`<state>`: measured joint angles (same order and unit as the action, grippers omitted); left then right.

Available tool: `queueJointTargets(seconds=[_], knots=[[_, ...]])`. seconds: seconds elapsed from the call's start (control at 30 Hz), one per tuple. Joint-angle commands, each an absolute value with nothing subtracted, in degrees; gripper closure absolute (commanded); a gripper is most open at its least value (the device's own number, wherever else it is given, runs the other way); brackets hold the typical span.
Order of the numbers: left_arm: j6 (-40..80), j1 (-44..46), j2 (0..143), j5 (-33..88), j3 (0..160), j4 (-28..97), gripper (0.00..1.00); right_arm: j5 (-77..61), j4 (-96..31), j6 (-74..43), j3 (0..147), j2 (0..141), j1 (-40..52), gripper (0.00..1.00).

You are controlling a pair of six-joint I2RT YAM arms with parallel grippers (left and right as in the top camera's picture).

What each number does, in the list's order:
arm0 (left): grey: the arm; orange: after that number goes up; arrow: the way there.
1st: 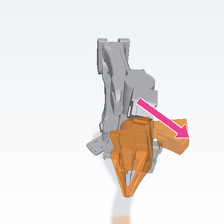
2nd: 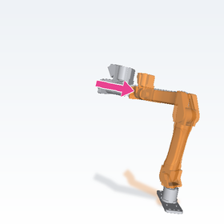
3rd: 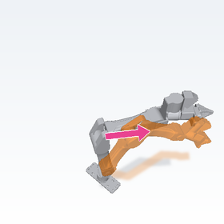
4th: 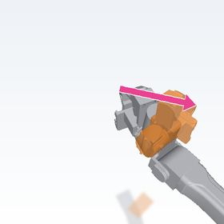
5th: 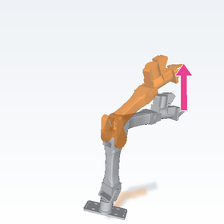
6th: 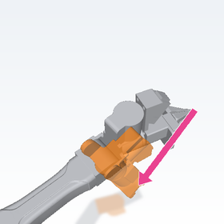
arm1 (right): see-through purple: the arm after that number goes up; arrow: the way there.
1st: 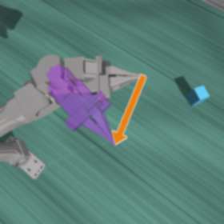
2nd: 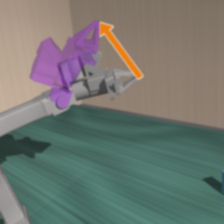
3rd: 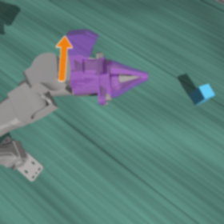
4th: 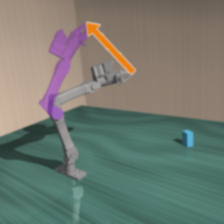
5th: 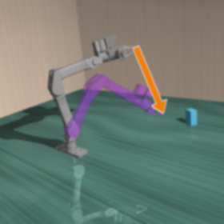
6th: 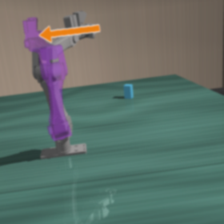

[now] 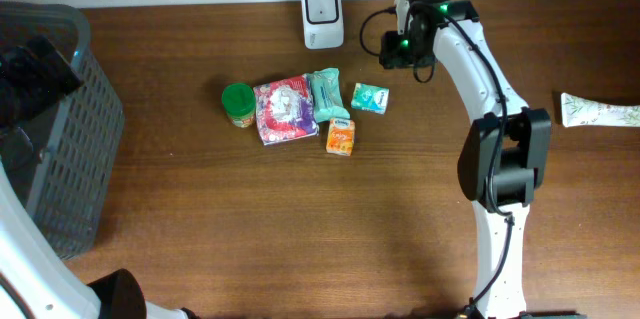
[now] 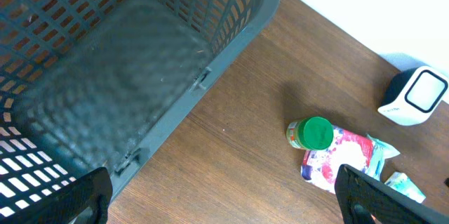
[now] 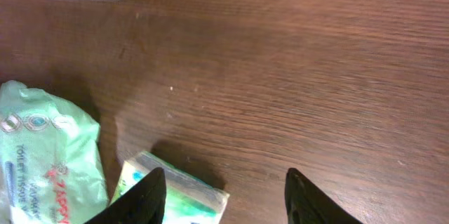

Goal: Scan the item barcode
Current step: 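Reach the right gripper to the small green tissue pack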

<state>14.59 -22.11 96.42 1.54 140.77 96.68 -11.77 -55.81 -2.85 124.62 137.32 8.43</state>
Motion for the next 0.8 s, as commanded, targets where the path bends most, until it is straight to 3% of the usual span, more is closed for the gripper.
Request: queueJointTargets(seconds=[0.0,0.07,0.33,0.4,0.43,0.6,0.77], knots=[[15.1,-22.3,96.0,1.7,140.7,96.7,0.01,-16.3,-56.2,0.7,123.2,139.6,9.4,0.63],[15.1,-22.3,96.0,1.7,140.7,96.7,0.01,-16.3,-58.0,0.6,122.6,140.4,9.3,0.73],[15.1,-22.3,96.0,1.7,140.7,96.7,0.01,-26.8,-80.7,4.5,122.8,138.6,9.5,0.81],[15.1,-22.3,96.0,1.7,140.7,96.7,0.01,-23.5,-79.2,3.8,125.1,136.2,9.4,0.83],[15.1,-22.3,96.0,1.7,140.7,96.7,0.01,-21.5,-76.9,3.6,129.4,135.9,9.3,0.96],[15.1,-22.3,96.0,1.7,140.7,96.7,0.01,-18.6,-56.4,3.4,130.3,139.3,9.4,0.96],[15.1,-22.3,96.0,1.7,140.7,96.7,0.01,-18.8,-56.1,1.0,130.3,146.6,9.4,0.96]])
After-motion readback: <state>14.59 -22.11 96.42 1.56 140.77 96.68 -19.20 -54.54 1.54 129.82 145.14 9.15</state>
